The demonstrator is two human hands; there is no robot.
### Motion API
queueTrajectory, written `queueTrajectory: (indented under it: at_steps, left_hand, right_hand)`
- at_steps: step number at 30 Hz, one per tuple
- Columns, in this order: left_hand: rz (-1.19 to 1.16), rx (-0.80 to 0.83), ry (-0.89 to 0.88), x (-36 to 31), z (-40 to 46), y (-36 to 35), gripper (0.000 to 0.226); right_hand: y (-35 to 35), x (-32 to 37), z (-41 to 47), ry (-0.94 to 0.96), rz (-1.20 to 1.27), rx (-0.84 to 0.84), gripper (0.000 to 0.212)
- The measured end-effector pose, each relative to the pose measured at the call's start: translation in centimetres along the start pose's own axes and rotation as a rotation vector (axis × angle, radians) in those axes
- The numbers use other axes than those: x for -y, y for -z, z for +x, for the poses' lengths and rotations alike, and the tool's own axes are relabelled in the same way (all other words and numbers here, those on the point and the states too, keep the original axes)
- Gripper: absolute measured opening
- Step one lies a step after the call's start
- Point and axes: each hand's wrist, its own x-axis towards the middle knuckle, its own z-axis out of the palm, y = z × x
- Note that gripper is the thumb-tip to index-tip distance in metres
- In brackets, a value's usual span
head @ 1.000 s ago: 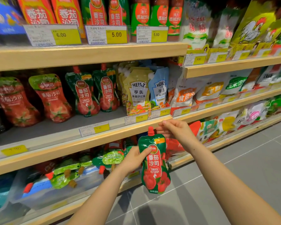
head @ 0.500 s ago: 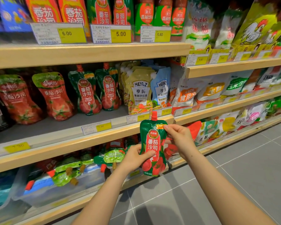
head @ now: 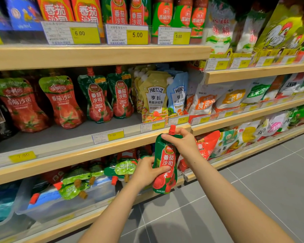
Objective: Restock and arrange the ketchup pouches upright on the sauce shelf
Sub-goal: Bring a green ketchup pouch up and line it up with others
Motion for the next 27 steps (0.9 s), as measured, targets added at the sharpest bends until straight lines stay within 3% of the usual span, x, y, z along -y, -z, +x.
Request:
queueTrajectory:
  at_steps: [6,10,13,19,22,24,27]
  left_hand:
    - [0.087,-0.044,-0.008,0.3,0.1,-0.2,0.037]
    - [0.066,-0.076,-0.005,0.2,-0.2,0.4,0.019]
    - [0.04,-0.12,-0.022,-0.6,0.0,1.3,0.019]
    - [-0.01,0.024,-0.028,-0.5,-0.4,2.6,0.043]
    - [-0.001,-0.049,-0.038,-0.1,-0.7,2.8,0.044]
    - [0.007,-0.138,-0.059,-0.2,-0.4,3.0,0.042]
    - [0.049,-0.204,-0.109,-0.5,-0.2,3.5,0.029]
  right_hand:
    - [-1.3,-0.2,0.2,-0.032,-0.007,-0.135,0.032]
    - [-1.1,-0.2,0.0,-0.037,0.06,0.031,0.021]
    - [-0.3,-1.7,-0.9,-0.061,0.082,0.17,0.021]
    - [-0.4,-0.9,-0.9,-0.041,0.107,0.164,0.016]
    - [-1.2,0.0,-0.7,-0.028,0.165,0.172,0.014]
    - [-2.2,-0.1,-1.1,0.011,0.192,0.174,0.024]
    - [-3.6,-0.8,-2.0,0.065,-0.03,0.104,0.052]
